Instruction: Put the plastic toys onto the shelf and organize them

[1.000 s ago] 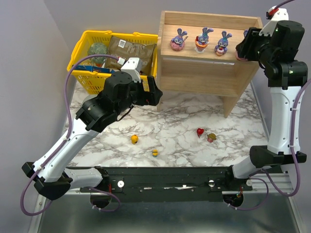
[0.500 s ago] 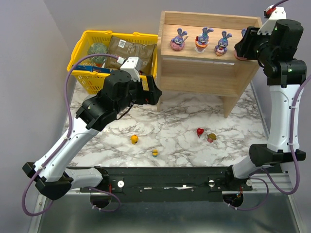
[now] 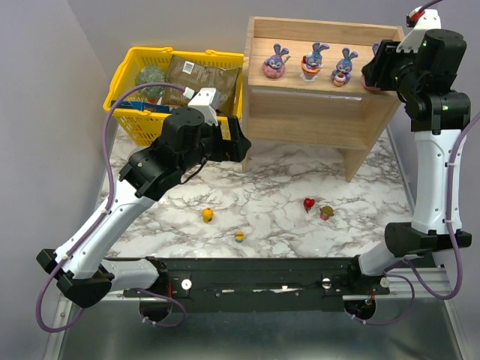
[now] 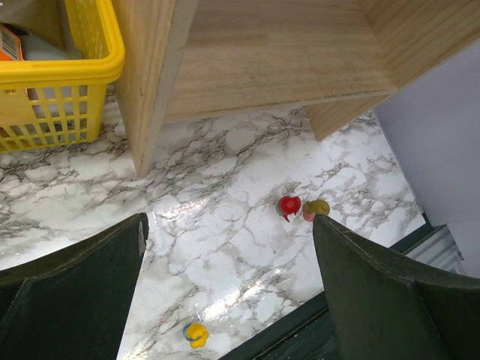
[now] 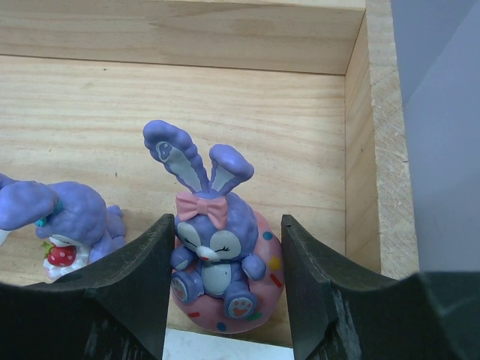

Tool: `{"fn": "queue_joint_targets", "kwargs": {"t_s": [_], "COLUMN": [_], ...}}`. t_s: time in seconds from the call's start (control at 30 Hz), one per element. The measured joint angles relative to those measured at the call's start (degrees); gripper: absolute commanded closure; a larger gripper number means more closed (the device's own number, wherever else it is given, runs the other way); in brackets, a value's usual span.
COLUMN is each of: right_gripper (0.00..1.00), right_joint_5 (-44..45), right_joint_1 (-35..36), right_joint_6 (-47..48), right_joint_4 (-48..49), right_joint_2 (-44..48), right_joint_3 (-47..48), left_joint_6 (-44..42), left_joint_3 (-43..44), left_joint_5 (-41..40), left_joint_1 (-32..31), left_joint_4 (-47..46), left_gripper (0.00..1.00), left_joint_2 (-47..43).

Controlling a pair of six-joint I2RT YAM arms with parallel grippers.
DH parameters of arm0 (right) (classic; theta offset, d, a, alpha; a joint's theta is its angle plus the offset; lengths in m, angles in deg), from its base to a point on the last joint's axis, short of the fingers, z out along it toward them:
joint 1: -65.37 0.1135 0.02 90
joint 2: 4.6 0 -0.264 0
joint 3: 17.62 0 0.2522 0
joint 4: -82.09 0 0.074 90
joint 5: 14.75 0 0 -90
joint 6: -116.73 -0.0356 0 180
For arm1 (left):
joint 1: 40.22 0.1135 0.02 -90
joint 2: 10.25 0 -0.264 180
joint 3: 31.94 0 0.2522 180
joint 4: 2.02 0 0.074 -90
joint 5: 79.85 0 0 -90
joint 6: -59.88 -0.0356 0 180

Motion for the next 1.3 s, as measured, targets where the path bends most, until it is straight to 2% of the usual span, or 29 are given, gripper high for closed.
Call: {"fn": "queue_joint_targets", "kwargs": {"t_s": [0.2, 0.4, 1.17, 1.3], "right_gripper": [0.38, 0.31, 0.24, 0.2], "right_joint_5": [0.0, 0.24, 1.55, 1.86], "right_joint_1": [0.0, 0.0, 0.0, 0.02], "right_joint_6": [-0.13, -0.87, -1.2, -1.27], "right_joint_4": [0.96, 1.11, 0.44, 0.33], "right_joint_2": [-0.02, -0.09, -0.11, 0.55], "right_joint_3": [-0.57, -0.74, 2.69, 2.64], "left_joint_6": [0.02, 0.02, 0.28, 0.28], "left_joint_3": [0.0, 0.0, 0.0, -0.09], "left_joint_5": [0.26, 0.59, 1.2, 1.27], "left_joint_1": [0.15, 0.39, 0.66, 0.66], "left_joint_4": [0.15, 0.28, 0.31, 0.31], "left_gripper": [0.01, 0.01, 0.01, 0.01], "left_joint_2": [0.09, 0.09, 0.07, -0.09]}}
